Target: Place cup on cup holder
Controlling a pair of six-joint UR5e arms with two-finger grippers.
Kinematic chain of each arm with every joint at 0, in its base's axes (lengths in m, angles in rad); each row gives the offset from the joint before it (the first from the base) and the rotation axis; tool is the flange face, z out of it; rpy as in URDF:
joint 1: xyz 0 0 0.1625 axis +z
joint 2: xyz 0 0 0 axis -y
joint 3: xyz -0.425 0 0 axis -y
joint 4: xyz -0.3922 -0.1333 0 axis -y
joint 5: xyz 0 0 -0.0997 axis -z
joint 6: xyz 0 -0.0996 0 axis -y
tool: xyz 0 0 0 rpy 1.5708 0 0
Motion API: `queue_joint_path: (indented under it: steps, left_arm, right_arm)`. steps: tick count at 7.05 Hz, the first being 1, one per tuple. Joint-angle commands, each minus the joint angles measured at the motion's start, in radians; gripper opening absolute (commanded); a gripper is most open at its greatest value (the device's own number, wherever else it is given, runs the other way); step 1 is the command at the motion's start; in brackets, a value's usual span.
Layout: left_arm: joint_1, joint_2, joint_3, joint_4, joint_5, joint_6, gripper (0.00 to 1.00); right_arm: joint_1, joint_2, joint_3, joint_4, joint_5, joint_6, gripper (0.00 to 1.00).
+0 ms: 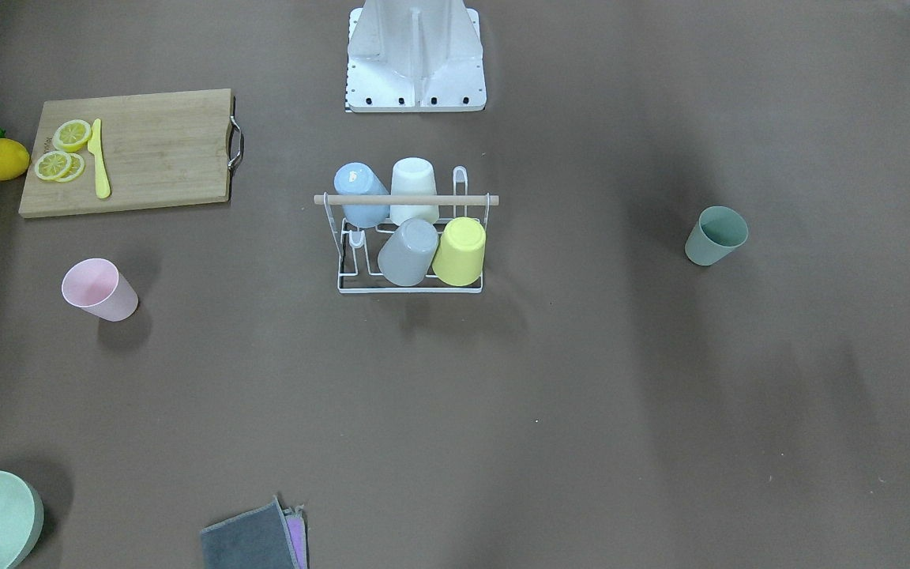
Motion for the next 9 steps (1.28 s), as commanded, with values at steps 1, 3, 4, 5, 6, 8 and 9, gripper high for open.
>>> queue_joint_path:
  steps: [1, 3, 4, 5, 6, 8, 9]
  left_arm:
    - [-0.001, 0.001, 0.012, 0.002, 0.0, 0.034, 0.97]
    - [-0.001, 0.007, 0.032, 0.0, 0.025, 0.036, 0.97]
    - [-0.001, 0.007, 0.032, 0.0, 0.048, 0.036, 0.97]
    - [-0.001, 0.006, 0.029, -0.002, 0.048, 0.036, 0.97]
    - [-0.001, 0.006, 0.024, -0.002, 0.048, 0.036, 0.97]
    - [-0.002, -0.019, 0.012, -0.002, 0.046, 0.027, 0.97]
    - [-0.007, -0.037, 0.014, -0.002, 0.046, 0.023, 0.97]
  right_arm:
    - [-0.002, 0.002, 0.006, 0.0, -0.002, 0.0, 0.99]
    - [-0.002, 0.031, 0.008, -0.005, 0.0, 0.001, 0.99]
    - [-0.014, 0.035, 0.002, -0.02, 0.014, 0.008, 0.99]
    - [-0.053, 0.052, -0.003, -0.023, 0.05, 0.017, 0.99]
    - [-0.108, 0.087, -0.007, -0.025, 0.054, 0.034, 0.99]
    - [-0.245, 0.194, -0.03, -0.023, 0.045, 0.238, 0.99]
    - [-0.286, 0.251, -0.08, -0.021, 0.034, 0.239, 1.0]
